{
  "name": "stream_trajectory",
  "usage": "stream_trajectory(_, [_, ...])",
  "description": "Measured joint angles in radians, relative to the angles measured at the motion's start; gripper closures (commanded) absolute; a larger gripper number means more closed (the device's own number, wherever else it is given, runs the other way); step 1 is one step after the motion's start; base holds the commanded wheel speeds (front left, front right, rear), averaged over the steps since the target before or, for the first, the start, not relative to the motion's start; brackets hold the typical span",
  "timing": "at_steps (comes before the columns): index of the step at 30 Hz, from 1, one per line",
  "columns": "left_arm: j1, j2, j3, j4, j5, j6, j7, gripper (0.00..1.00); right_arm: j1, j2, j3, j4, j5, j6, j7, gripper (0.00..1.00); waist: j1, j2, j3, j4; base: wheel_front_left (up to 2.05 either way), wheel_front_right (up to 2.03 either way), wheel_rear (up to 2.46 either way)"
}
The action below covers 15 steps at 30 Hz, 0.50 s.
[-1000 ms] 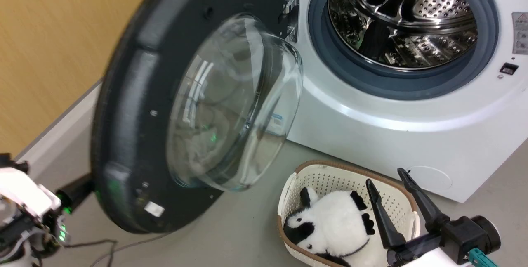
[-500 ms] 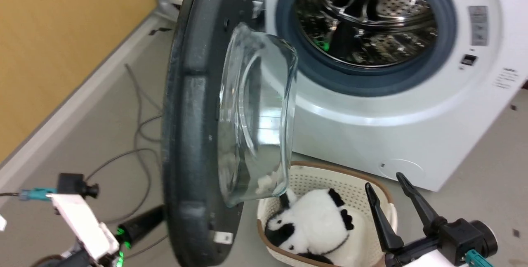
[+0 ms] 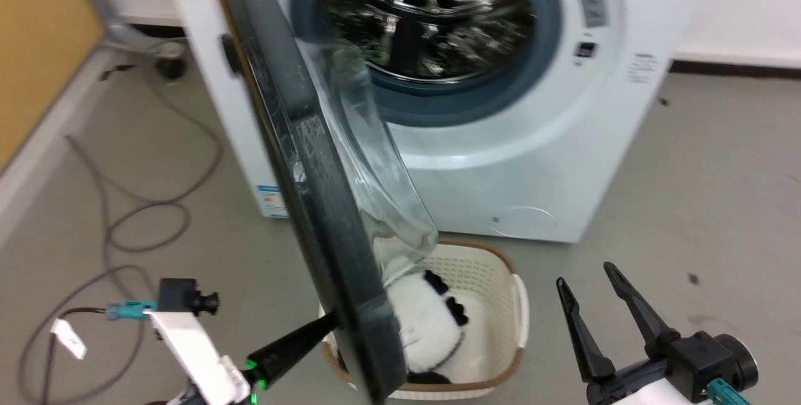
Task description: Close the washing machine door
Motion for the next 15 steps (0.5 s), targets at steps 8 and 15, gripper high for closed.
stream_trajectory(8, [-0.048,-0.003,-0.125,0.064,-0.067,-0.015,-0.203,1.00,-0.008,-0.001,-0.018,-0.005,-0.003,0.000,0.000,0.00,0.0000,0.0000,0.045,-0.127,0.00,0.00,0.00])
stream_trajectory(15, [-0.167,-0.004,-0.202,0.164,-0.090,-0.022,-0.437,1.00,-0.014,0.004,-0.027,-0.007,-0.003,0.000,0.000,0.00,0.0000,0.0000,0.094,-0.216,0.00,0.00,0.00])
